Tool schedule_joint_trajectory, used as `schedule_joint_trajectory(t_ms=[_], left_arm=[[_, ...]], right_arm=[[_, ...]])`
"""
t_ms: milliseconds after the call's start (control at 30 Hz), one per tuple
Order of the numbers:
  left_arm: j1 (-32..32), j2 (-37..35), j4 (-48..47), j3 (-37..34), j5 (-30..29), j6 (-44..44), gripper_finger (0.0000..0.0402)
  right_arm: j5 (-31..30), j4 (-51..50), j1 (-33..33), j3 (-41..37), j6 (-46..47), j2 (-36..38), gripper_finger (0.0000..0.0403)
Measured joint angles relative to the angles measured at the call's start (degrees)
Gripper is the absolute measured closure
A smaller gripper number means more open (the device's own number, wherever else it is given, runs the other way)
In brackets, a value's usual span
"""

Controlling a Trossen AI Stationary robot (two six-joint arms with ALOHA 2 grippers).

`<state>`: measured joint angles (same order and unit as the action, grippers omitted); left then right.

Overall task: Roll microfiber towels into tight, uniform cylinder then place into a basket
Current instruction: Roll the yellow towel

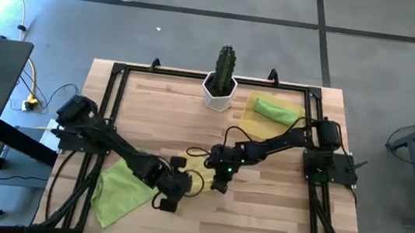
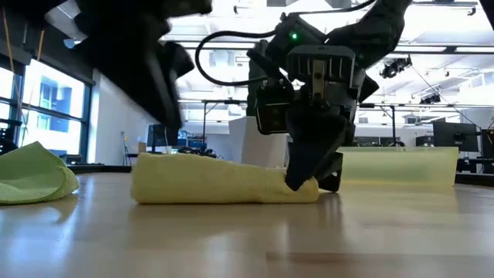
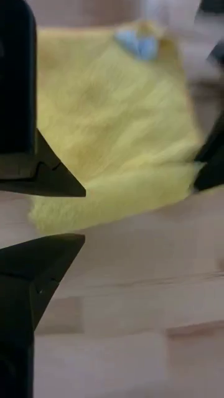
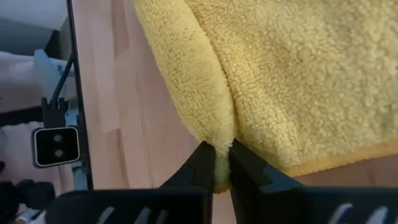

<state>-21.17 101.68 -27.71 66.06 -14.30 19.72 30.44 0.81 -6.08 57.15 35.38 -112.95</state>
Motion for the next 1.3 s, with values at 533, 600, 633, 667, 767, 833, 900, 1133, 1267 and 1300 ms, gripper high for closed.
schedule_joint_trajectory(t_ms=[533, 600, 633, 667, 767, 833, 900, 1133, 1267, 1300], left_arm=[[-0.24, 9.91, 1.76, 0.17, -0.85, 7.96, 0.0262], [-0.11, 9.85, 1.52, 0.15, 0.69, 9.12, 0.0266], [-0.11, 9.85, 1.35, 0.17, 1.23, 9.68, 0.0269], [-0.11, 9.85, 1.39, 0.16, 1.48, 9.93, 0.0272], [-0.03, 9.85, 1.84, 0.15, 4.15, 10.2, 0.0283], [0.35, 9.87, 1.86, 0.1, 6.17, 10.33, 0.0293], [0.57, 9.87, 1.85, 0.06, 7.25, 10.34, 0.0306], [1.21, 9.93, 2.56, -0.13, 9.09, 10.64, 0.0353], [1.83, 9.53, 5.1, -1.23, 11.51, 13.13, 0.037], [1.98, 9.35, 6.09, -1.81, 11.96, 13.79, 0.0373]], right_arm=[[0.35, 0.14, 0.38, 0.06, -2.51, 0.01, 0.038], [0.38, -0.22, 0.28, 0.05, -5.69, 0.12, 0.0364], [0.37, -0.15, 0.18, 0.04, -6.9, 0.28, 0.0353], [0.34, -0.17, 0.09, 0.04, -8.09, 0.51, 0.0341], [-0.25, -1.54, 0.06, -0.07, -13.42, 2.53, 0.0308], [-1.39, -3.24, -0.18, -0.11, -18.69, 4.43, 0.0294], [-5.67, -4.43, -1.39, -0.14, -24.83, 6.91, 0.029], [-27.78, -6.08, -11.09, -0.05, -45.11, 13.41, 0.0311], [-34.33, -4.76, -15.44, 0.0, -48.31, 13.06, 0.032], [-35.09, -4.59, -16.13, 0.0, -48.22, 12.66, 0.032]])
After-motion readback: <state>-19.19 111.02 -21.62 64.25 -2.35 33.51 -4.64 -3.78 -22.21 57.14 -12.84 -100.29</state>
